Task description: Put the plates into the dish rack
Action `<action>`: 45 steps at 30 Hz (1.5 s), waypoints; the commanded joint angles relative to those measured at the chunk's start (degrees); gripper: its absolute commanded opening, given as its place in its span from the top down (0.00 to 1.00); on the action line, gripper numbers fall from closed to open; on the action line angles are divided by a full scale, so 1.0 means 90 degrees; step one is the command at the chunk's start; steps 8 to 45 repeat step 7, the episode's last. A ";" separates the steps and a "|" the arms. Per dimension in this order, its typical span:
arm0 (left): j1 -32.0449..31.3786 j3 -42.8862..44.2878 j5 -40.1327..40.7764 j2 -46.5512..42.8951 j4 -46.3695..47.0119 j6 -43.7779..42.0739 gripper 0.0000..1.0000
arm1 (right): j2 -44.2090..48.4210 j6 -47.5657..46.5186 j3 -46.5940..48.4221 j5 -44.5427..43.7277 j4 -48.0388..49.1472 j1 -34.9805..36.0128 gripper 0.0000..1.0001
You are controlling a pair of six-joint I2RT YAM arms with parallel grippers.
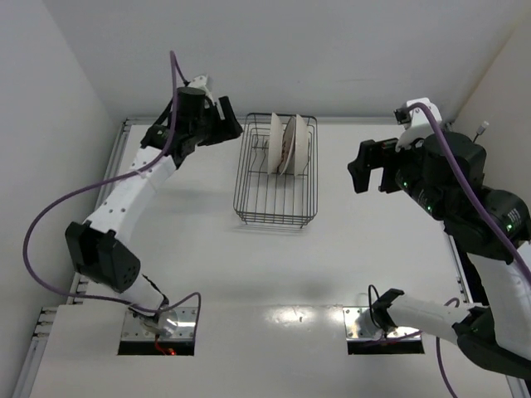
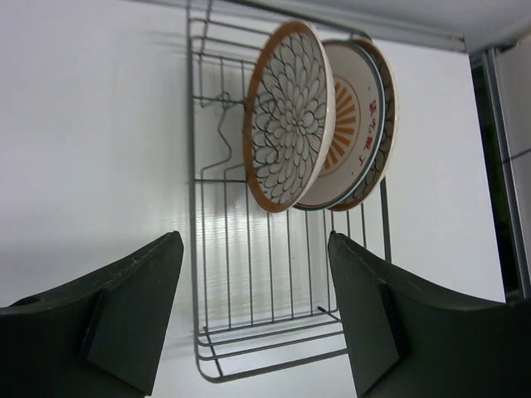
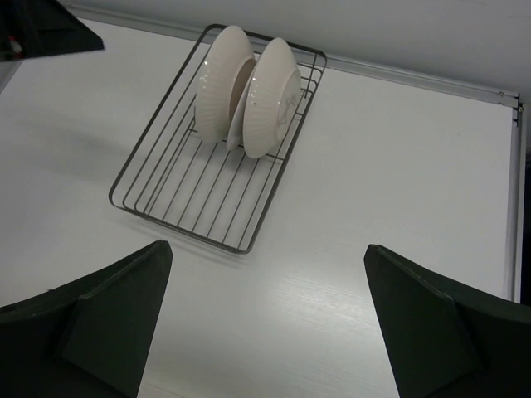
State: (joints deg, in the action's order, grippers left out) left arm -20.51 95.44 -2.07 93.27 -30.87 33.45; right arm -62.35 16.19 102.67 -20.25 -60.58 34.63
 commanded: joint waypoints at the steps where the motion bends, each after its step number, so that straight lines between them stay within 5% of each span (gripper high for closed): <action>1: 0.0131 -0.0301 0.0775 -0.0587 -0.0076 -0.0152 0.32 | 0.0179 0.0155 -0.0352 -0.0103 -0.0095 -0.0020 0.01; 7: 0.0131 -0.0857 0.1537 -0.1495 -0.0144 -0.0210 0.32 | 0.0492 0.0623 -0.0558 -0.0415 -0.0475 -0.0020 0.01; 45: 0.0131 -0.0857 0.1537 -0.1495 -0.0144 -0.0210 0.32 | 0.0492 0.0623 -0.0558 -0.0415 -0.0475 -0.0020 0.01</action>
